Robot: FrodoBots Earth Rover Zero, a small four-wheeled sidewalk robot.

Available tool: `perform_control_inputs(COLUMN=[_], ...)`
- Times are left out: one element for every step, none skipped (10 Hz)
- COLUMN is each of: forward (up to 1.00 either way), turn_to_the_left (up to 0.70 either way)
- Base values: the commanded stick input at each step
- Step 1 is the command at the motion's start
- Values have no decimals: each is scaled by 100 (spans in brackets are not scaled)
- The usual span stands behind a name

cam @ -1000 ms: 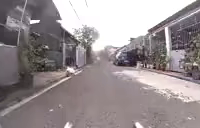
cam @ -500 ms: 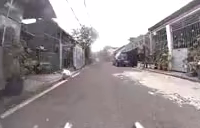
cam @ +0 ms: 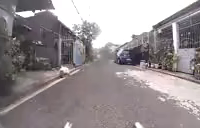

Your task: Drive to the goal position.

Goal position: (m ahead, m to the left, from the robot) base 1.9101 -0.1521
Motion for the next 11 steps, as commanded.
perform_control_inputs(forward=[70,70,70,70,70,70,70,70,70,70,70], turn_to_the_left=[0,0,0,0,0,0,0,0,0,0,0])
